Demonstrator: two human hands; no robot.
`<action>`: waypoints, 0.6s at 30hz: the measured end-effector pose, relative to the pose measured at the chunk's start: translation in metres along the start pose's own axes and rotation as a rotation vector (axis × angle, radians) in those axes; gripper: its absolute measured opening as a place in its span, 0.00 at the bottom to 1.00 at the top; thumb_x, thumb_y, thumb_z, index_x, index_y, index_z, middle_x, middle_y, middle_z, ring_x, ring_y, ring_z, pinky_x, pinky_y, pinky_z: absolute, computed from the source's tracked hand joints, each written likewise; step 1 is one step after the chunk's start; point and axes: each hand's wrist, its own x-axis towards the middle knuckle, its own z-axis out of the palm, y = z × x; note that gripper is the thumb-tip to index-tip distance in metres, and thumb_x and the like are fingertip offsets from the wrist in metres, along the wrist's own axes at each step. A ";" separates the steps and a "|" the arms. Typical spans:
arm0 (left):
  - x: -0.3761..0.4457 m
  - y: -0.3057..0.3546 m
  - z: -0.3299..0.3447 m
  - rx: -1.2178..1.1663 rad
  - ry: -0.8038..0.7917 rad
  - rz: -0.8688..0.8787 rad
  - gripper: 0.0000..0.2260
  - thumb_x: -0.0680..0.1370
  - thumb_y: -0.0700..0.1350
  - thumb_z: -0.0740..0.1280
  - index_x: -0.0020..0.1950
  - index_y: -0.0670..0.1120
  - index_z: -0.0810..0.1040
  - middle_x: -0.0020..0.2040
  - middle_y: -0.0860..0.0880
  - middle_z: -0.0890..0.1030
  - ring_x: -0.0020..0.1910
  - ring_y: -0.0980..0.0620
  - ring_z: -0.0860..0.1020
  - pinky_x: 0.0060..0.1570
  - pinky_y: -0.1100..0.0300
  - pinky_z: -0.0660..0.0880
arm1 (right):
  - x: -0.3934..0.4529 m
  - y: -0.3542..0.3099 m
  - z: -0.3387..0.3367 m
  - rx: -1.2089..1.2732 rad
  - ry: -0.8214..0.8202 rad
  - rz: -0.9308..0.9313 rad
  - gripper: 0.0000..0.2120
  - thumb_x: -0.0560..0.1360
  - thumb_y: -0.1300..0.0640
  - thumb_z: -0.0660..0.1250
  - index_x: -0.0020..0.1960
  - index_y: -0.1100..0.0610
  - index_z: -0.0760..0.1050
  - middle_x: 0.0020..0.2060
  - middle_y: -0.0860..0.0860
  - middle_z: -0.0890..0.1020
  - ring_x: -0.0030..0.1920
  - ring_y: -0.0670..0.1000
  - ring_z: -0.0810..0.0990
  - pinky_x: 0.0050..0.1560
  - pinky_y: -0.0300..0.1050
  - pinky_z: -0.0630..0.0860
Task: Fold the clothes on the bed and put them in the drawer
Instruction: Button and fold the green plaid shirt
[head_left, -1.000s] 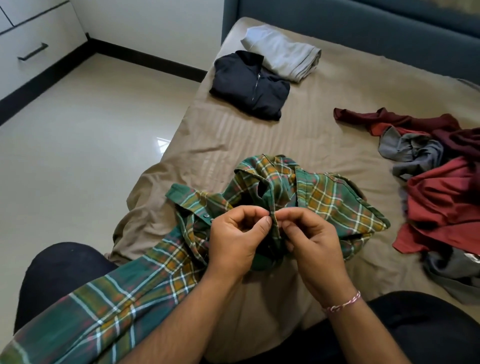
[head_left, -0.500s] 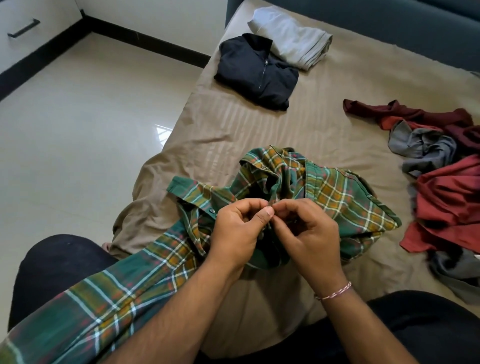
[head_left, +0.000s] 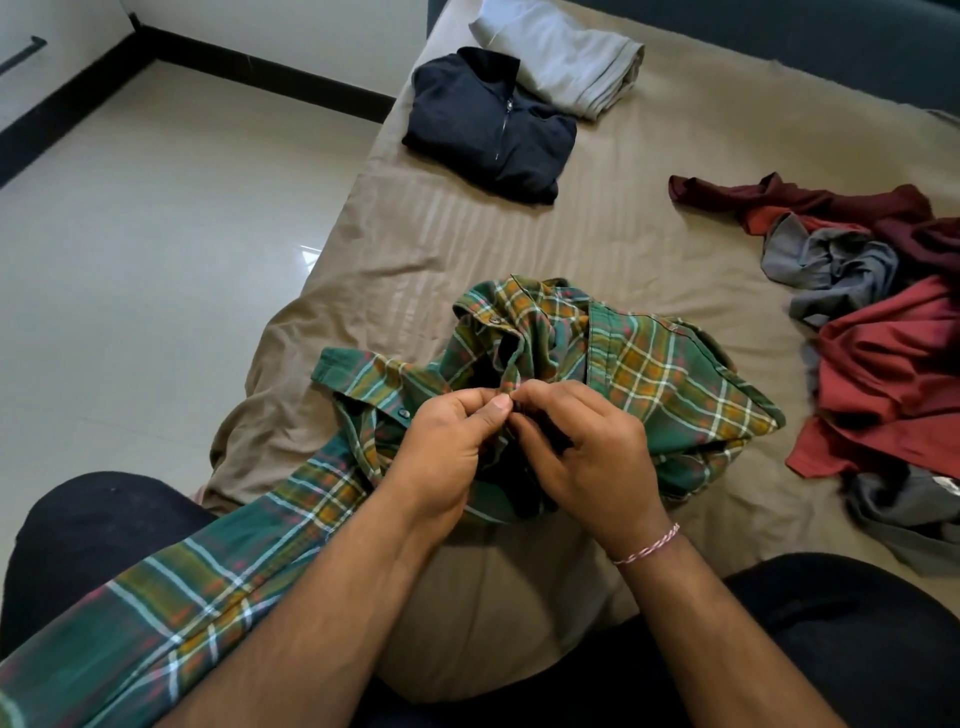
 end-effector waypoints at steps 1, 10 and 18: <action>0.000 0.003 -0.003 0.027 -0.033 0.007 0.11 0.85 0.39 0.62 0.60 0.35 0.82 0.57 0.35 0.85 0.62 0.39 0.83 0.67 0.46 0.77 | 0.000 -0.002 -0.001 0.035 0.007 0.013 0.08 0.79 0.61 0.73 0.58 0.60 0.84 0.51 0.51 0.85 0.51 0.46 0.84 0.54 0.37 0.80; -0.004 0.017 -0.008 0.240 -0.075 0.055 0.11 0.85 0.40 0.63 0.51 0.40 0.84 0.47 0.41 0.86 0.49 0.47 0.84 0.52 0.52 0.80 | -0.003 -0.013 0.003 -0.133 0.030 0.007 0.10 0.82 0.55 0.69 0.59 0.59 0.84 0.49 0.52 0.85 0.47 0.49 0.84 0.48 0.44 0.82; -0.004 0.022 -0.012 0.523 -0.016 0.303 0.04 0.78 0.43 0.74 0.43 0.47 0.84 0.42 0.46 0.85 0.42 0.48 0.83 0.49 0.47 0.82 | 0.004 -0.021 0.006 -0.229 0.049 0.053 0.09 0.80 0.54 0.65 0.48 0.56 0.83 0.39 0.50 0.84 0.36 0.50 0.82 0.36 0.49 0.80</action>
